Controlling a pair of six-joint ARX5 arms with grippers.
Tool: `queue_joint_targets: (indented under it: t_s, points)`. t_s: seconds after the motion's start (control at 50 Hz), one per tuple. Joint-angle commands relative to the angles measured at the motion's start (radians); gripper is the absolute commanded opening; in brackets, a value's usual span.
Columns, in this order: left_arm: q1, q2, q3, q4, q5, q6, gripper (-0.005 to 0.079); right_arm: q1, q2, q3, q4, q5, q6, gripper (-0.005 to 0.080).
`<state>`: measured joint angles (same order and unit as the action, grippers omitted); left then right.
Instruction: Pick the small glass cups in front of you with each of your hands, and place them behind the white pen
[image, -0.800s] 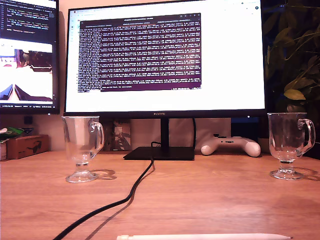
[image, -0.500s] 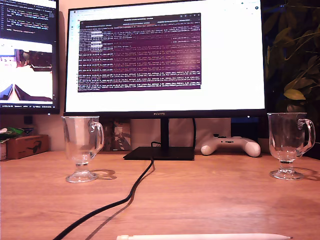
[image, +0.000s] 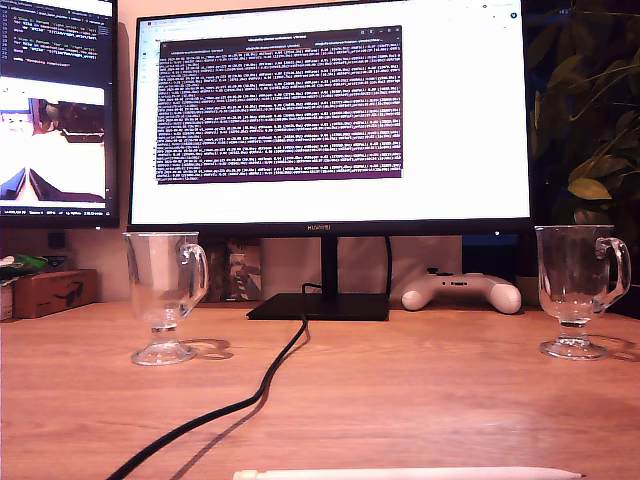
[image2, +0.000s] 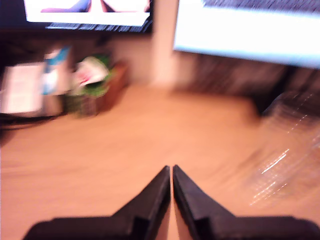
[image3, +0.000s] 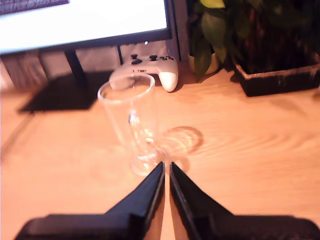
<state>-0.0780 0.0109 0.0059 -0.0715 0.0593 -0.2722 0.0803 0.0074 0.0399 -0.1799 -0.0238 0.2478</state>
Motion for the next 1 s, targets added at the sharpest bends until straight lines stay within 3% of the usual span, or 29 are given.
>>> queue_joint_targets:
  t_s: [0.0,0.12,0.24,0.44,0.64,0.74,0.84,0.98]
  points:
    - [-0.005,0.007,-0.032,0.056,0.050,-0.082,-0.0016,0.005,-0.006,-0.004,0.061,-0.022,0.065,-0.0006]
    - [-0.013,0.007,-0.028,0.157,0.171,-0.177,-0.0016,0.006,-0.006,0.012,0.119,-0.152,0.132,-0.0006]
    - [-0.029,0.009,0.004,0.185,0.301,-0.246,-0.0016,0.007,-0.004,0.080,0.031,-0.211,0.205,-0.0005]
    - [-0.056,0.048,0.151,0.014,0.369,-0.278,-0.0017,0.021,0.084,0.282,-0.222,-0.230,0.171,-0.0006]
    - [-0.063,0.241,0.349,-0.209,0.452,-0.264,-0.0017,0.035,0.295,0.481,-0.385,-0.273,0.066,-0.0011]
    - [-0.063,0.360,0.457,-0.308,0.497,-0.203,-0.0017,0.043,0.397,0.600,-0.416,-0.271,0.004,-0.0011]
    - [-0.063,0.458,0.553,-0.370,0.480,-0.109,-0.0017,0.044,0.486,0.705,-0.452,-0.263,-0.031,-0.0011]
    - [-0.063,0.591,0.674,-0.428,0.455,-0.059,-0.0017,0.044,0.664,0.859,-0.582,-0.253,-0.056,-0.0011]
